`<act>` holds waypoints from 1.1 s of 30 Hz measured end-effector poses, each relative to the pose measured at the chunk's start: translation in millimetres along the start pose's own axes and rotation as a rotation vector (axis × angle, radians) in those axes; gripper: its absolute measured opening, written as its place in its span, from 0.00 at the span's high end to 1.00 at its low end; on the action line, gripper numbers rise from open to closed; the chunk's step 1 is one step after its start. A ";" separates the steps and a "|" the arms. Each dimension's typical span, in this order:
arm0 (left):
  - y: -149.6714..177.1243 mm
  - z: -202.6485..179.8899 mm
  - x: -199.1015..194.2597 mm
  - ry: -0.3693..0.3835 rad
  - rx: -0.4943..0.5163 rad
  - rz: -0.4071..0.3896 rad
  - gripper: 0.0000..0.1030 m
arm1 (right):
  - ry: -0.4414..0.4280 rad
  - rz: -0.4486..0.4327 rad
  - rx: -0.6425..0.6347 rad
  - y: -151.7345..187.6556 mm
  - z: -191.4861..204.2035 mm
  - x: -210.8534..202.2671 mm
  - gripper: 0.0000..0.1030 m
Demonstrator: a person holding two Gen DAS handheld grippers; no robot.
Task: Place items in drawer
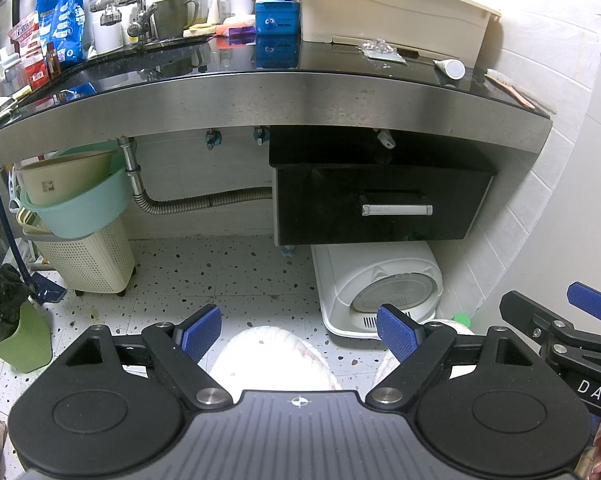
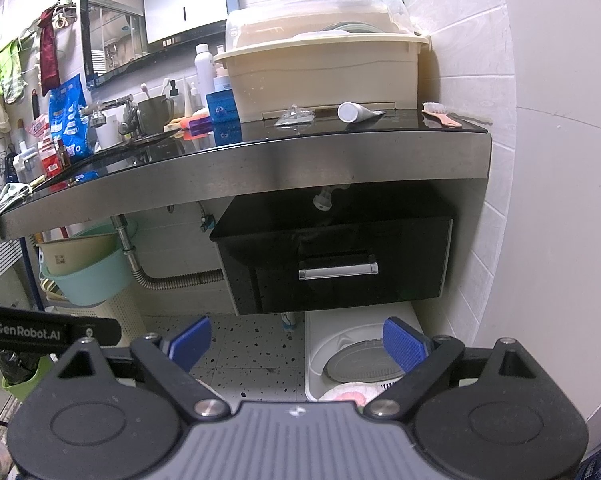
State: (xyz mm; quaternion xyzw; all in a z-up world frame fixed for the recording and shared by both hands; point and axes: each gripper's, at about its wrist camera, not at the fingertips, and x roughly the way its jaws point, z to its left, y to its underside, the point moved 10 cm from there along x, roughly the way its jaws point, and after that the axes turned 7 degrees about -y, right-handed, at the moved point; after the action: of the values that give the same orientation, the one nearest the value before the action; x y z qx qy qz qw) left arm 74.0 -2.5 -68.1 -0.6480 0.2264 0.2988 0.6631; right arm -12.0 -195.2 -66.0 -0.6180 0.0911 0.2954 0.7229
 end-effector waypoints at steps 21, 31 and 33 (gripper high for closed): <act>2.2 3.3 -0.9 0.004 0.001 0.002 0.18 | -0.003 0.002 0.003 0.2 -1.0 2.5 0.10; 4.0 2.4 -1.0 0.007 0.002 0.006 0.18 | -0.003 0.003 0.003 -0.6 -1.5 1.1 0.10; 3.8 2.5 -0.7 0.008 0.002 0.007 0.18 | -0.003 0.004 0.003 -1.4 -1.9 2.3 0.10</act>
State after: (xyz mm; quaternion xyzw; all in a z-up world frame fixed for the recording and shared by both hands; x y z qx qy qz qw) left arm 70.7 -0.2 -70.2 -0.6478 0.2315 0.2982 0.6617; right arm -8.9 -196.3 -66.3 -0.6162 0.0916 0.2978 0.7234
